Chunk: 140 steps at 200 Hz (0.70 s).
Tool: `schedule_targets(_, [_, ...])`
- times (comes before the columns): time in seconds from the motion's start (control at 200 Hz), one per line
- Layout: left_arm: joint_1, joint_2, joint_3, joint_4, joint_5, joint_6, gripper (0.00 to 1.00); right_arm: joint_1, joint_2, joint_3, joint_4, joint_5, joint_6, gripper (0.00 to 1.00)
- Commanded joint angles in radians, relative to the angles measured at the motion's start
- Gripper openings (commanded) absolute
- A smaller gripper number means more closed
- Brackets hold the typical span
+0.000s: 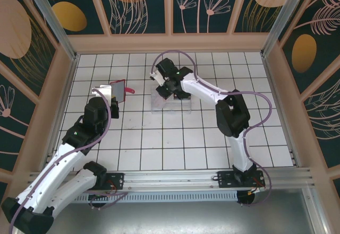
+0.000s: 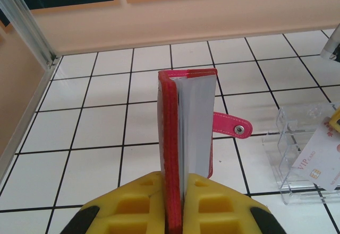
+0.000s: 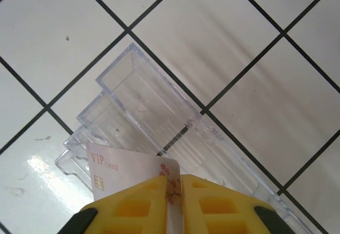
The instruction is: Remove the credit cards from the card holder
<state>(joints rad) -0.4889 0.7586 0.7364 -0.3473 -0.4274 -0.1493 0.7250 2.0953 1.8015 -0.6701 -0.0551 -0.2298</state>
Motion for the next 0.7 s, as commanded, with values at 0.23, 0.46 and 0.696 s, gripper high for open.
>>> schedule_targets(0.23, [0.004,-0.014,-0.006,0.032,-0.013,0.014,0.0,-0.048,-0.05,-0.021,-0.026,-0.179,0.034,0.09])
schedule_targets(0.46, [0.004,-0.015,-0.006,0.034,-0.016,0.016,0.0,-0.073,-0.08,-0.063,-0.001,-0.234,0.059,0.0])
schedule_targets(0.696, [0.004,-0.013,-0.007,0.036,-0.018,0.016,0.0,-0.108,-0.172,-0.174,0.119,-0.27,0.099,0.0])
